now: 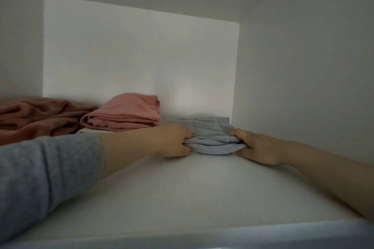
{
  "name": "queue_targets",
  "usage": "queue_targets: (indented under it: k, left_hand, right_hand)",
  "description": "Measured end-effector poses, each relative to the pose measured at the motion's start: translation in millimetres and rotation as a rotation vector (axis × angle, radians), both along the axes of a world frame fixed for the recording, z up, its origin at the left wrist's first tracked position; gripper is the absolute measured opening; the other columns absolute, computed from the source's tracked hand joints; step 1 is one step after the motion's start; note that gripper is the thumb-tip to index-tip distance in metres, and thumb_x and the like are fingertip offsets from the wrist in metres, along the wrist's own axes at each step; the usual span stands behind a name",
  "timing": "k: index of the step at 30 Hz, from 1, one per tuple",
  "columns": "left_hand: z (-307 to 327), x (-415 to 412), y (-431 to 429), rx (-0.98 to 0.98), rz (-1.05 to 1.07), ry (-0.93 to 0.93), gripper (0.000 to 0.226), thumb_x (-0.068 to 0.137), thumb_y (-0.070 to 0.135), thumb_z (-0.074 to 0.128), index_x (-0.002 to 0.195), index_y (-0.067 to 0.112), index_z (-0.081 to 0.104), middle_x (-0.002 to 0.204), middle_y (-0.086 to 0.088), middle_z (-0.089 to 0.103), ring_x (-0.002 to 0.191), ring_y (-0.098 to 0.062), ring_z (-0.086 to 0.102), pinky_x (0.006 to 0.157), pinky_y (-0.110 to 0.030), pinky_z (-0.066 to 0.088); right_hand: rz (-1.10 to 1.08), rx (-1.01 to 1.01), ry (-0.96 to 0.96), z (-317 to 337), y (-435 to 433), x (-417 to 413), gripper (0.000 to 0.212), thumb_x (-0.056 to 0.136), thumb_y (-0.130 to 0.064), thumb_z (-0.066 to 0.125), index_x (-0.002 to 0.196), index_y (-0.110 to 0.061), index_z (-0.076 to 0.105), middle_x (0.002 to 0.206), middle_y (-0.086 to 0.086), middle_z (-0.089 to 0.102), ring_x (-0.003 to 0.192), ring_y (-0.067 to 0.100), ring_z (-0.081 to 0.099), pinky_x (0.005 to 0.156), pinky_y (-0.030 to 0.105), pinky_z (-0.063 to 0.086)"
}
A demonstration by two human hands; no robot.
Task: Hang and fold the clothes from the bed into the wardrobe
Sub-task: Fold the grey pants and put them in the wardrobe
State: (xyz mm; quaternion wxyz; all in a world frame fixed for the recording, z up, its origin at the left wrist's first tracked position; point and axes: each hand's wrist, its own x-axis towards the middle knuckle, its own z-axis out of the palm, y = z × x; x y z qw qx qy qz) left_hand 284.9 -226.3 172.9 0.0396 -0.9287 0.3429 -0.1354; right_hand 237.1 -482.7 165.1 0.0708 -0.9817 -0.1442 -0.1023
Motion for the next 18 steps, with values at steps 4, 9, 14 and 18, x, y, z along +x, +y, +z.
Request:
queue_targets:
  k: [4, 9, 14, 18]
  left_hand:
    - [-2, 17, -15, -0.001, 0.053, 0.003, 0.05, 0.094, 0.06, 0.042, 0.109, 0.016, 0.06, 0.113, -0.006, 0.062, 0.1, -0.022, 0.057, 0.077, -0.026, 0.037]
    - [-3, 38, -19, 0.016, 0.07, -0.044, 0.054, 0.1, 0.054, 0.026, 0.109, 0.013, 0.06, 0.119, -0.012, 0.061, 0.11, -0.026, 0.056, 0.088, -0.029, 0.038]
    - [-13, 58, -20, 0.036, 0.07, -0.089, 0.054, 0.103, 0.048, 0.026, 0.115, 0.007, 0.059, 0.127, -0.014, 0.055, 0.121, -0.028, 0.049, 0.106, -0.034, 0.035]
    - [-16, 73, -21, -0.031, 0.077, -0.049, 0.053, 0.103, 0.046, 0.028, 0.125, 0.006, 0.056, 0.144, -0.014, 0.046, 0.134, -0.026, 0.039, 0.113, -0.031, 0.024]
  right_hand:
    - [0.004, 0.11, 0.093, 2, -1, 21, 0.064, 0.079, -0.075, 0.052, 0.13, -0.04, 0.039, 0.13, -0.016, 0.049, 0.119, 0.005, 0.049, 0.1, 0.025, 0.038]
    - [0.02, 0.092, 0.077, 3, -2, 50, 0.05, 0.096, -0.06, 0.036, 0.138, -0.031, 0.039, 0.136, -0.01, 0.047, 0.12, 0.006, 0.045, 0.096, 0.02, 0.032]
    - [0.026, 0.018, 0.038, -1, -4, 77, 0.039, 0.101, -0.045, 0.041, 0.133, -0.023, 0.042, 0.129, 0.0, 0.053, 0.115, 0.013, 0.05, 0.102, 0.03, 0.037]
    - [0.052, 0.009, 0.004, -5, -7, 98, 0.037, 0.1, -0.045, 0.043, 0.131, -0.026, 0.043, 0.13, -0.001, 0.052, 0.116, 0.013, 0.05, 0.104, 0.032, 0.038]
